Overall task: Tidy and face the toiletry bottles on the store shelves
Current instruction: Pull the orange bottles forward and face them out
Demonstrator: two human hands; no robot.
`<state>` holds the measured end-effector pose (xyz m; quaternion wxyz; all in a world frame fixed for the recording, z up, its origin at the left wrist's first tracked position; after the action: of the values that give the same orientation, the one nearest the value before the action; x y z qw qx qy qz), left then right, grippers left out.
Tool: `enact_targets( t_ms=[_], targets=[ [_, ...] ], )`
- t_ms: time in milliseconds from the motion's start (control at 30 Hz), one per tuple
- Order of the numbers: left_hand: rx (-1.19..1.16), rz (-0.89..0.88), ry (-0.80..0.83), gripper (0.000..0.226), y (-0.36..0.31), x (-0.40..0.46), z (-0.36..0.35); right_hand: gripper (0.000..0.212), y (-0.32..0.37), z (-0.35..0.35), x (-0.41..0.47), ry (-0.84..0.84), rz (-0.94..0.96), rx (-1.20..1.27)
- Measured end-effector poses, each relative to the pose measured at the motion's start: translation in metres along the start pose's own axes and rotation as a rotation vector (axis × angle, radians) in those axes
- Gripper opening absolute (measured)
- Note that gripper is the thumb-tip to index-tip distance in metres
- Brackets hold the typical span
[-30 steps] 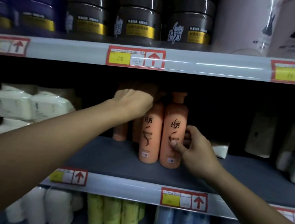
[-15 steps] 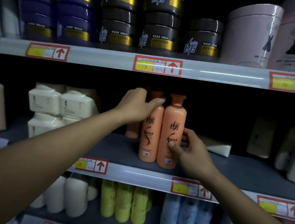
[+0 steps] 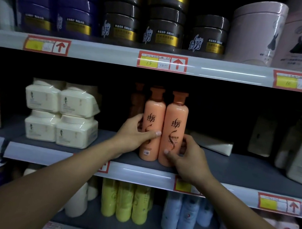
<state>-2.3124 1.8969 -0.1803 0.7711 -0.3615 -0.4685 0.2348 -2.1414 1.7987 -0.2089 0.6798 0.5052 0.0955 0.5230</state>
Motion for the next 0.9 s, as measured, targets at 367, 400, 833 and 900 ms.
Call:
enact_targets(
  t_ms=[367, 400, 833, 900],
  targets=[
    [0.044, -0.009, -0.033, 0.057, 0.014, 0.005, 0.013, 0.053, 0.001, -0.013, 0.013, 0.009, -0.013, -0.064],
    [0.05, -0.005, -0.034, 0.057, 0.016, 0.006, 0.015, 0.052, 0.002, -0.016, 0.015, 0.01, -0.011, -0.074],
    [0.119, 0.1, -0.099, 0.084, 0.054, 0.024, 0.044, 0.055, 0.007, -0.048, 0.047, 0.069, -0.03, -0.068],
    [0.132, 0.105, -0.115, 0.087, 0.059, 0.028, 0.046, 0.054, 0.007, -0.05, 0.052, 0.068, -0.035, -0.07]
  ],
)
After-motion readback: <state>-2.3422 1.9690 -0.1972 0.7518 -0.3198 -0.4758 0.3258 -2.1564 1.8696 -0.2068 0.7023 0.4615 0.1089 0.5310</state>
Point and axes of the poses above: each hand's wrist, its own x-axis towards the middle knuckle, its own z-axis out of the back of the hand, y = z × x, the point moved 9 cm from there along x, towards the middle knuckle, and after that the axes turned 9 degrees about -z, right-handed, at the moved point
